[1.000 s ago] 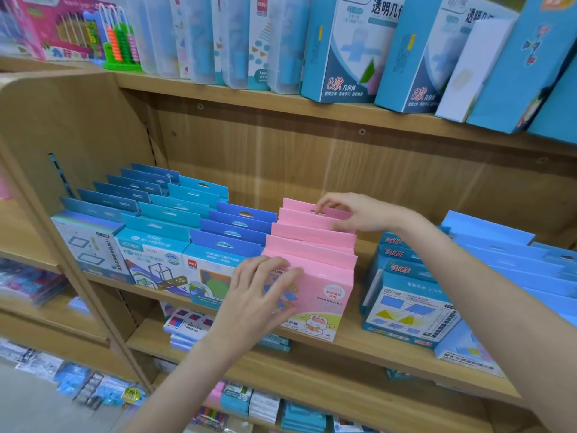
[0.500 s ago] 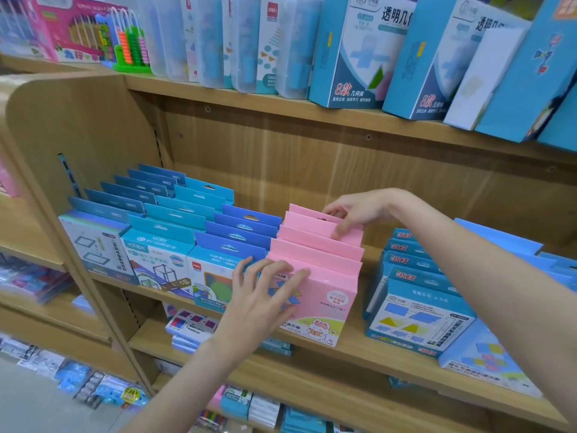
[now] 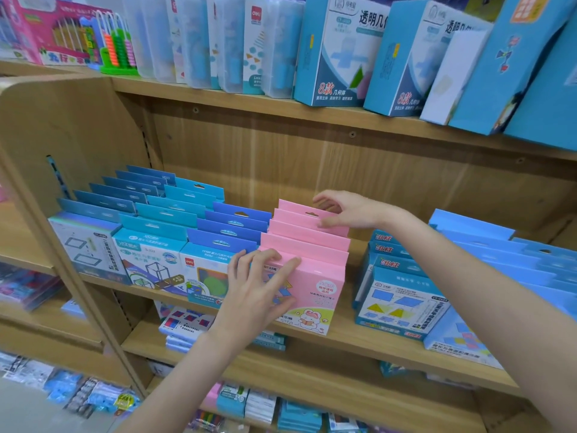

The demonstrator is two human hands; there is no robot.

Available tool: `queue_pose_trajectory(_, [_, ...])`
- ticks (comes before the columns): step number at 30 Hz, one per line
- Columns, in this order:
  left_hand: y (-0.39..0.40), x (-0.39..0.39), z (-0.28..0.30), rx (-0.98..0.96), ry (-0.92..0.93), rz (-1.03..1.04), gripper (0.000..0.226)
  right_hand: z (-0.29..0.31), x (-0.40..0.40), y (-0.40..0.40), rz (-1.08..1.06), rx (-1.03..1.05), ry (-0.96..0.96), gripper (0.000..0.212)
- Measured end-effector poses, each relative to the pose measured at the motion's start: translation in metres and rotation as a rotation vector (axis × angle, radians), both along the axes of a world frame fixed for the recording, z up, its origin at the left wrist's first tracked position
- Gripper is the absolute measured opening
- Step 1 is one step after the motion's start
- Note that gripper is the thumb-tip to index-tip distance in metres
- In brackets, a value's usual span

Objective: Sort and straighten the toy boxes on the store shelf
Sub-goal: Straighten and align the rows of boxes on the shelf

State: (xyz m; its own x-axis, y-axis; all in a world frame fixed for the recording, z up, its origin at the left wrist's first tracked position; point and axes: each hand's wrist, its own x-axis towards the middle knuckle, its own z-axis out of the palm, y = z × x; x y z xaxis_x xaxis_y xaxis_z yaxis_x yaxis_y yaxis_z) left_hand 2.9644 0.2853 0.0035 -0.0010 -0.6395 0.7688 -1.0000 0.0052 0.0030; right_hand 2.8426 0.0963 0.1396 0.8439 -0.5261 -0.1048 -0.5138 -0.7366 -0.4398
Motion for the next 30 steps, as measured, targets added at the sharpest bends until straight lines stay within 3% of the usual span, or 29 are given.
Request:
queue_pose_trajectory(8, [0.011, -0.016, 0.0, -0.054, 0.051, -0.064, 0.051, 0.013, -0.087, 0.024, -0.115, -0.098, -0.159, 0.053])
queue_pose_trajectory(13, [0.001, -0.047, 0.007, -0.067, 0.025, -0.138, 0.047, -0.003, -0.145, 0.037, -0.235, -0.253, 0.129, 0.078])
queue_pose_trajectory(21, [-0.016, -0.056, 0.007, 0.051, -0.02, -0.083, 0.056, -0.037, -0.134, 0.04, -0.162, -0.58, 0.348, 0.107])
queue_pose_trajectory(24, [-0.018, -0.052, 0.004, 0.075, -0.051, -0.048, 0.062, -0.038, -0.13, 0.038, -0.103, -0.61, 0.368, 0.103])
queue_pose_trajectory(30, [-0.02, -0.052, 0.001, 0.061, -0.031, -0.024, 0.057, -0.035, -0.126, 0.05, 0.001, -0.475, 0.269, 0.086])
